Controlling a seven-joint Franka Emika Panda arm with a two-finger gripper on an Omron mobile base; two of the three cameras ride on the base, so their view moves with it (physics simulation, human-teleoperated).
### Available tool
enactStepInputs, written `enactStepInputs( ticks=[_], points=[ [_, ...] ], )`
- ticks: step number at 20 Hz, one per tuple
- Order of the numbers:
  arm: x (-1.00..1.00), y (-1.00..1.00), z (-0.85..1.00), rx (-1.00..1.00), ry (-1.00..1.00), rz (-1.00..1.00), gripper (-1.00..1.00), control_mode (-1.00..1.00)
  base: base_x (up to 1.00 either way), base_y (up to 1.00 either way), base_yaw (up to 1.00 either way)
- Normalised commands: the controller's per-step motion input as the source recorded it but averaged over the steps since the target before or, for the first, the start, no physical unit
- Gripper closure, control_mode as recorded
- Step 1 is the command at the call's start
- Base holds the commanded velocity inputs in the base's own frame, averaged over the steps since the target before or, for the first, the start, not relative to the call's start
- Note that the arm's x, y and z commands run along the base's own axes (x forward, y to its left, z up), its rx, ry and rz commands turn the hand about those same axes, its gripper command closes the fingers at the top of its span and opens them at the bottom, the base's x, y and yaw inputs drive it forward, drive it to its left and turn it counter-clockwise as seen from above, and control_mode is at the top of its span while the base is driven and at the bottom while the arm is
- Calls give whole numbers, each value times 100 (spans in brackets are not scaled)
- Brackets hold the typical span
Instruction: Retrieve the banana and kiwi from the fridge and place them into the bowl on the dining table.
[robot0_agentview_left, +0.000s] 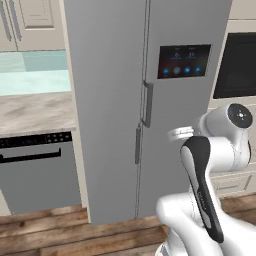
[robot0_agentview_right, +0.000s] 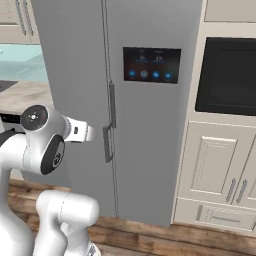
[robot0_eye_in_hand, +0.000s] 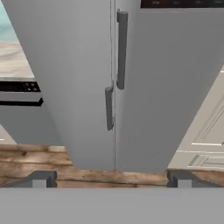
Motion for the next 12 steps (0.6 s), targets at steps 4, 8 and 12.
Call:
enactStepInputs(
  ticks=[4, 8, 12],
  points=[
    [14, 0, 0, 0, -2, 0, -100, -100, 0, 0, 0],
    [22, 0, 0, 0, 0, 0, -100, -100, 0, 0, 0],
    [42, 0, 14, 0, -13, 0, -100, -100, 0, 0, 0]
  ],
)
